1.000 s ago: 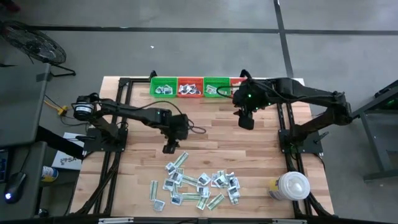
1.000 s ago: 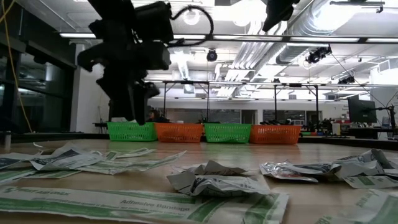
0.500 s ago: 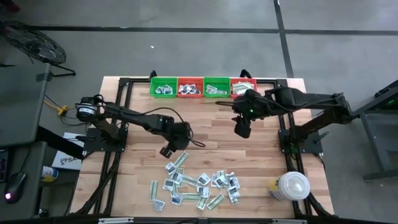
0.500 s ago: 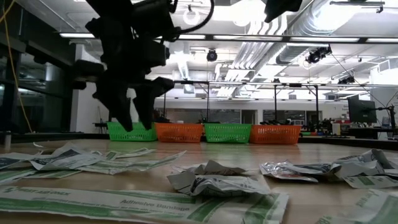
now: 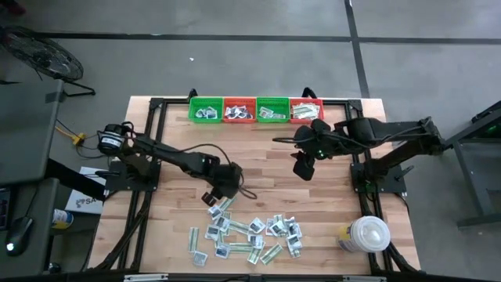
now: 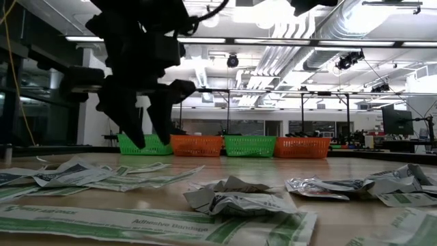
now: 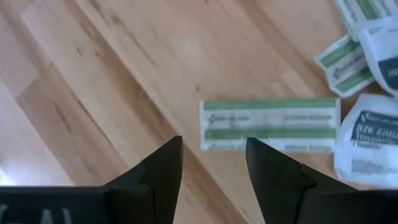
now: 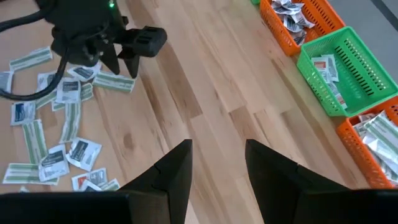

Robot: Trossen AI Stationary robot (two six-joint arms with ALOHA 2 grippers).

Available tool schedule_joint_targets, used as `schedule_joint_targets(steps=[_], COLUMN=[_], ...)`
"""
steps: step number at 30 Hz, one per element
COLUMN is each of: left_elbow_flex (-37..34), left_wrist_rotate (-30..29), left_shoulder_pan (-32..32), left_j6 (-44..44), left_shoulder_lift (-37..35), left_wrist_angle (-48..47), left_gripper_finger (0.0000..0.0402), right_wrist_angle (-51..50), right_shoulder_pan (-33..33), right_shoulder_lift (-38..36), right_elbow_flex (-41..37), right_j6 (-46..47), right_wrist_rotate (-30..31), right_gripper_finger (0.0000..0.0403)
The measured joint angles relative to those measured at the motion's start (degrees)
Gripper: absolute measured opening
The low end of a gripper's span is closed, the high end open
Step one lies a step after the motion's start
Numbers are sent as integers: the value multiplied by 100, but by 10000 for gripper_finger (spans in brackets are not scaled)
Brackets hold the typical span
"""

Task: Pick & Place First Aid Supplies
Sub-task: Put the green bandage pack in the right orange bin

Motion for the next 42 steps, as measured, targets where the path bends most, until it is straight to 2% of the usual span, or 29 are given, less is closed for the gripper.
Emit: schedule_joint_targets(steps=[8, 29, 36, 42], left_elbow_flex=[-1, 31, 61, 61], left_wrist_rotate=[-271, -502, -211, -180], left_shoulder_pan=[-117, -121, -113, -117], left_j6=[-430, -408, -501, -578], left_shoulder_lift=[121, 836, 1178, 1188], left_wrist_angle=[208, 420, 232, 247], left_gripper_finger=[172, 168, 112, 56], right_wrist_angle=[3, 8, 2, 2], right_shoulder_pan=[284, 394, 394, 394], right_shoulder_lift=[0, 0, 0, 0], right_elbow_flex=[0, 0, 0, 0], right_j6=[285, 478, 483, 482], right_wrist_rotate=[274, 414, 408, 403], right_gripper_finger=[142, 142, 142, 142])
